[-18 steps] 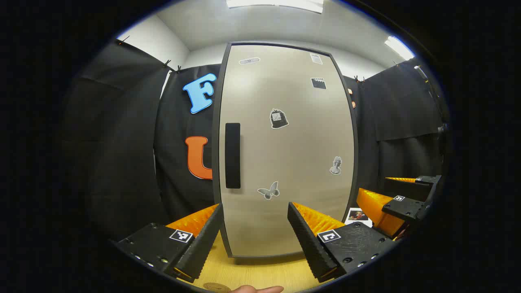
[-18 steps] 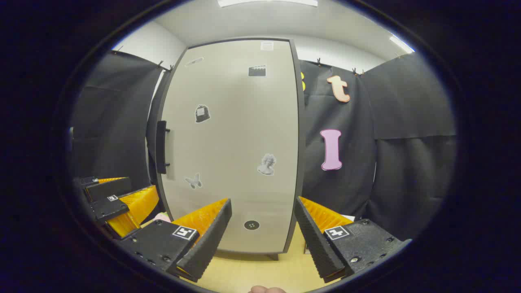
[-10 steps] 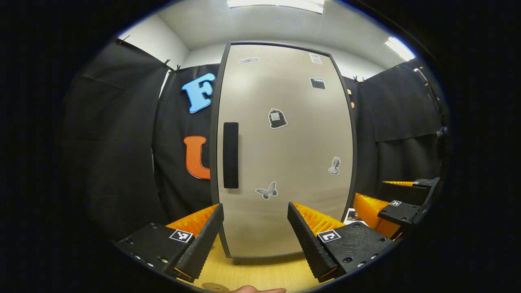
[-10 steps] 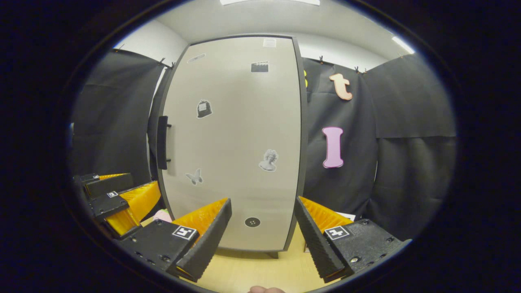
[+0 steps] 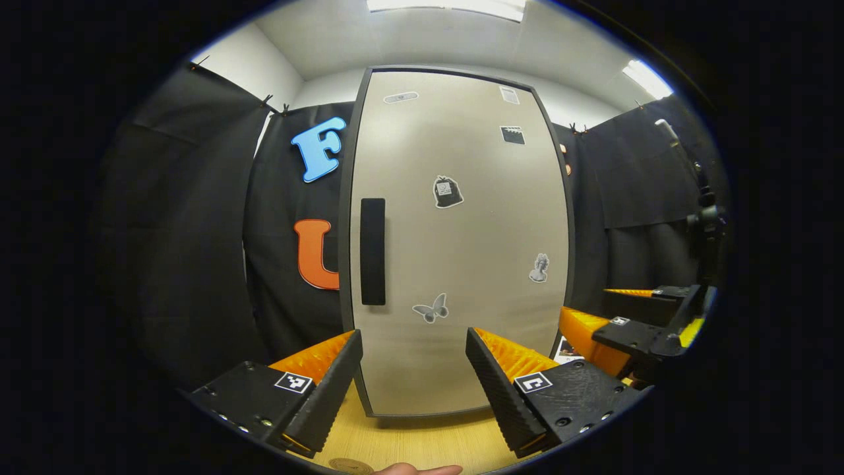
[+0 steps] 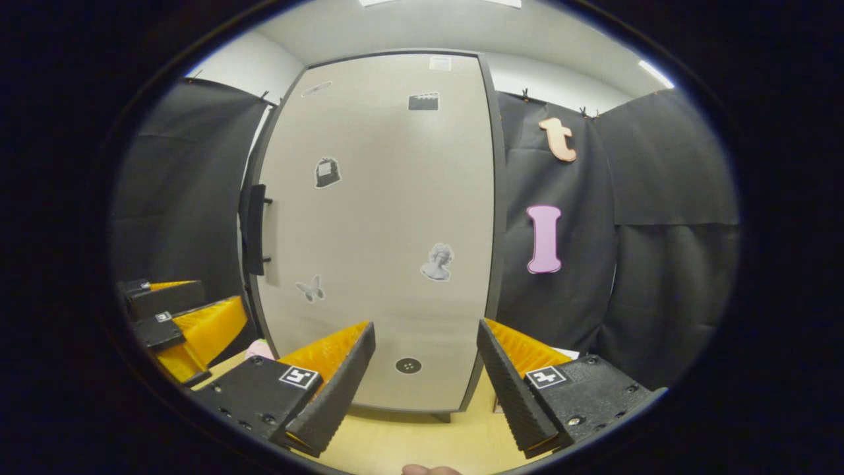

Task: Open the cabinet door with the right hand, grasp the bottle in the cabinet with the left hand and place it on the coaster, then close the cabinet door with the right hand.

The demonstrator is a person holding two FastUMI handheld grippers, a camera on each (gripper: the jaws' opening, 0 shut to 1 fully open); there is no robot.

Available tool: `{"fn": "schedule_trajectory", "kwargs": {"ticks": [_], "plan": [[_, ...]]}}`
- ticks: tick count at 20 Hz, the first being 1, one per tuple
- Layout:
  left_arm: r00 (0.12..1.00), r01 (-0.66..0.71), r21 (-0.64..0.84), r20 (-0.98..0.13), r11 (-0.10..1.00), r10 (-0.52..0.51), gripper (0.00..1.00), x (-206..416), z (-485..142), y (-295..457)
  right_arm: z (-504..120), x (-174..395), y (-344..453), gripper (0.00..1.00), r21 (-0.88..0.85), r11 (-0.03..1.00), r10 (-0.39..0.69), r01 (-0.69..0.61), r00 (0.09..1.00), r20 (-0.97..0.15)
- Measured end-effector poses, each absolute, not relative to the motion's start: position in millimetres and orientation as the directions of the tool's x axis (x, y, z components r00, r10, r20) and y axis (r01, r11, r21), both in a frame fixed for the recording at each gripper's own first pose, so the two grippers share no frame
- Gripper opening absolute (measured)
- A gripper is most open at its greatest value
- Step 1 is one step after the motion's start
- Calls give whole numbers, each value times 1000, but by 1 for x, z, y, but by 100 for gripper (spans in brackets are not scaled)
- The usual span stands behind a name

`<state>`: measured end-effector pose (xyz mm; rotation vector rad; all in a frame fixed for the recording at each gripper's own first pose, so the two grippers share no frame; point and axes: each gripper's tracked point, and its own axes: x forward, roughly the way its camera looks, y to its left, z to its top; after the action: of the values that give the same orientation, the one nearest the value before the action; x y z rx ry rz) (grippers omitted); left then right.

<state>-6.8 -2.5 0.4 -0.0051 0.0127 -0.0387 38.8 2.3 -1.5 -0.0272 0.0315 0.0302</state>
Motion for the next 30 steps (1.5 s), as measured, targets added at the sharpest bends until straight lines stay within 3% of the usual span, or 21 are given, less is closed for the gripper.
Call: {"fn": "schedule_trajectory", "kwargs": {"ticks": [1,7,16,17,18,24,25,27,29,30], "plan": [[999,39,1,-7,999,-39,95,-12,3,2,4,48,4,99,-32,999,37,-38,999,-23],[994,69,-21,-85,997,-71,95,-57,-15,21,44,94,68,100,-81,984,165,-161,985,54],[982,-178,-1,-67,984,178,96,-103,-10,112,53,107,223,99,-108,899,432,-424,899,68],[979,-192,-2,-69,981,191,100,-105,-11,116,53,105,231,99,-115,893,444,-435,893,71],[977,-204,-1,-70,979,204,96,-107,-10,120,51,105,238,100,-122,889,452,-442,889,70],[971,-229,-9,-72,973,227,96,-109,-14,132,41,115,246,97,-122,893,439,-432,898,29],[971,-230,-12,-72,973,229,96,-109,-14,133,42,120,245,87,-129,897,430,-422,902,34],[971,-228,-18,-75,973,226,96,-111,-16,133,42,120,251,46,-127,892,441,-434,897,32],[973,-222,-27,-78,975,219,96,-110,-19,133,42,121,250,34,-115,898,430,-426,902,19],[973,-220,-33,-81,975,217,96,-110,-20,133,41,120,251,35,-100,895,438,-435,899,11]]}}
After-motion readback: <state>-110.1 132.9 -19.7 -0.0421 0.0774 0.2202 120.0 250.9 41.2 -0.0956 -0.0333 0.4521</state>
